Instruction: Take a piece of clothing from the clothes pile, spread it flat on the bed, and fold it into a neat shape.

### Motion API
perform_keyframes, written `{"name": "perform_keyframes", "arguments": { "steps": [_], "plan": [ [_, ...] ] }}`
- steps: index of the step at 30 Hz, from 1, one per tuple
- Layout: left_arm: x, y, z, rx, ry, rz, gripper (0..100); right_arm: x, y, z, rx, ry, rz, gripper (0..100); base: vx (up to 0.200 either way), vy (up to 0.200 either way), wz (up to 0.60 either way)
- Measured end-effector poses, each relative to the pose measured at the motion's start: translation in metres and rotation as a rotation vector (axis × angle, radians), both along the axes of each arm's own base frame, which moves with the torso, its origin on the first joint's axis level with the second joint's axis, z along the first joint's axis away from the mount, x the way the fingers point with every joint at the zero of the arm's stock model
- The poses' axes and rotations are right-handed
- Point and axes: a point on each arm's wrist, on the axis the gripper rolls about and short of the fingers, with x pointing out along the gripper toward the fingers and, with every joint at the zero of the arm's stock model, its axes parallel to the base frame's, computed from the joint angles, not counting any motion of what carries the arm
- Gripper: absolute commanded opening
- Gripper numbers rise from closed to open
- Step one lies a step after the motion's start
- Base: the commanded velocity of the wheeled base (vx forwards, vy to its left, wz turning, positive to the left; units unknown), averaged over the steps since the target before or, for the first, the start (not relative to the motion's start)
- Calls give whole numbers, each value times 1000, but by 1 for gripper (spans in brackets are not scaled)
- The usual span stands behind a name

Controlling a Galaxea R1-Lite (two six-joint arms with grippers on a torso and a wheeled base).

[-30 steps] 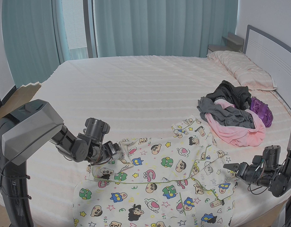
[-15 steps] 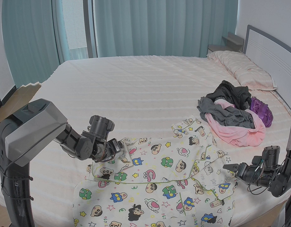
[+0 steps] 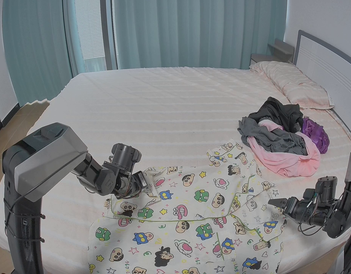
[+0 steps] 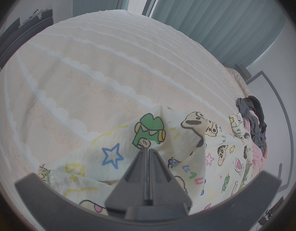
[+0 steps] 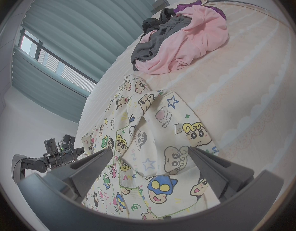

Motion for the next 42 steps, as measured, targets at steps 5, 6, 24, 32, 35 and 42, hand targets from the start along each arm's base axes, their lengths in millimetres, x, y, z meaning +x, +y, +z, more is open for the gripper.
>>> {"name": "perform_keyframes", "arguments": {
  "steps": [5,6,24,32,35,42],
  "plan": [
    [-1,2,2,1,3,4,0,0,0,0,0,1,0,100,0,0,0],
    [-1,3,4,-1,-1,7,0,0,0,0,0,0,0,100,0,0,0],
    [25,60,45,-57,-131,57,0,0,0,0,1,0,-1,100,0,0,0],
    [44,84,63,-78,-205,37,0,0,0,0,1,1,-1,100,0,0,0],
    [55,93,63,-71,-224,13,0,0,0,0,1,2,-1,100,0,0,0],
    [72,110,43,-79,-199,5,100,0,0,-1,1,4,-1,100,0,0,0]
  ]
}}
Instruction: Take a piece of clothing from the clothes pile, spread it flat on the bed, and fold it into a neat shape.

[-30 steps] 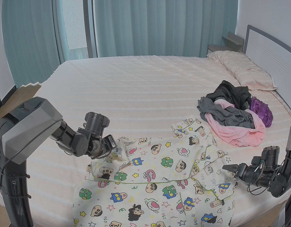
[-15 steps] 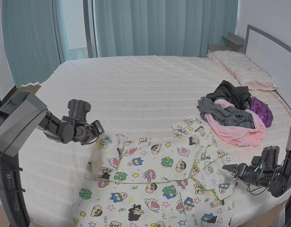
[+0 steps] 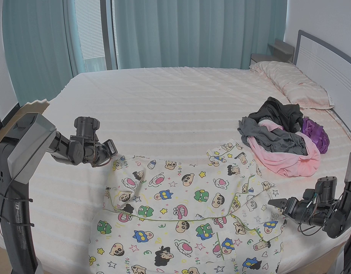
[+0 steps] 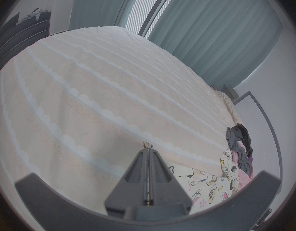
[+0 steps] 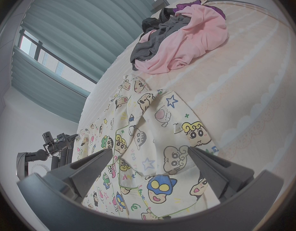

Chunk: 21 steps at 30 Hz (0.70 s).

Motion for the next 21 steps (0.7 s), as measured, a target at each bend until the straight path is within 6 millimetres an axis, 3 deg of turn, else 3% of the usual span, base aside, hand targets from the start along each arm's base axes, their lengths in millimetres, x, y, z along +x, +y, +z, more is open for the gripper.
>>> {"name": "perform_keyframes", "arguments": {
  "steps": [13,17,21],
  "plan": [
    [20,26,-26,-31,23,66,100,0,3,0,1,3,12,100,0,0,0],
    [11,30,-32,-91,67,32,100,-1,3,0,1,3,13,100,0,0,0],
    [-12,32,-31,-161,128,-23,100,-1,3,0,1,3,13,100,0,0,0]
  ]
}}
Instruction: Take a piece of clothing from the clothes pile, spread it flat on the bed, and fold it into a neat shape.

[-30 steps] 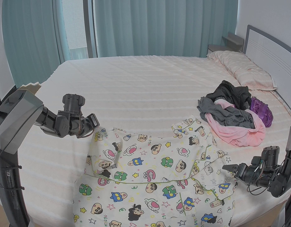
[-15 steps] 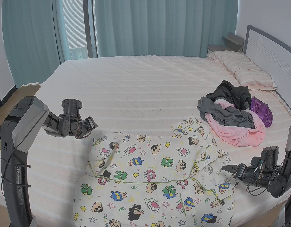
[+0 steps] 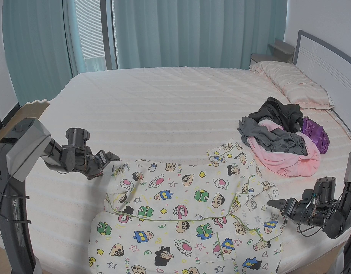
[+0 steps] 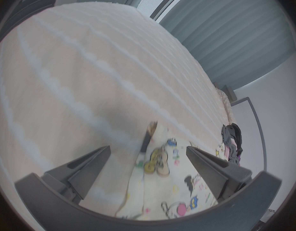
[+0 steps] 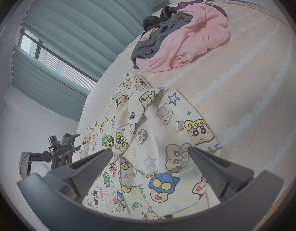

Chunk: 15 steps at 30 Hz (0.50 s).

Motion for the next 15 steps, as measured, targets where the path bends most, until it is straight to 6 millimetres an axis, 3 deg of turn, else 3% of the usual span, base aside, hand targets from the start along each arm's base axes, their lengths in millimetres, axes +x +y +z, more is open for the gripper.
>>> {"name": "perform_keyframes", "arguments": {
  "steps": [15],
  "plan": [
    [-92,-11,11,-106,3,-122,100,-1,0,0,-1,2,1,100,0,0,0]
  ]
}}
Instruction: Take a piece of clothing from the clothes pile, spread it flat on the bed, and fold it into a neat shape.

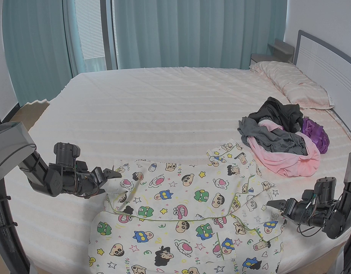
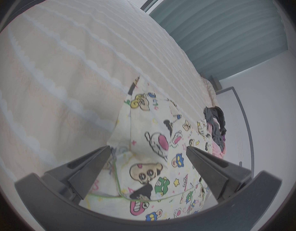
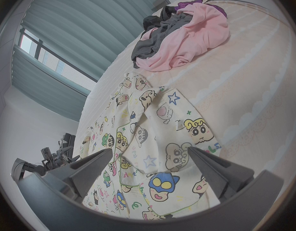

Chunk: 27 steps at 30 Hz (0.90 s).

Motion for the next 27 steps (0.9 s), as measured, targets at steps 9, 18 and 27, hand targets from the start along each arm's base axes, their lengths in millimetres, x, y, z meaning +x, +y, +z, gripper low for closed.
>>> {"name": "perform_keyframes", "arguments": {
  "steps": [9,18,27],
  "plan": [
    [-23,-15,-3,1,-1,-55,100,-1,0,0,-1,3,2,100,0,0,0],
    [-29,-15,-8,27,15,-61,100,-2,2,-1,-2,8,10,100,0,0,0],
    [-29,-15,-17,38,39,-63,100,-2,3,-1,-2,8,13,100,0,0,0]
  ]
}}
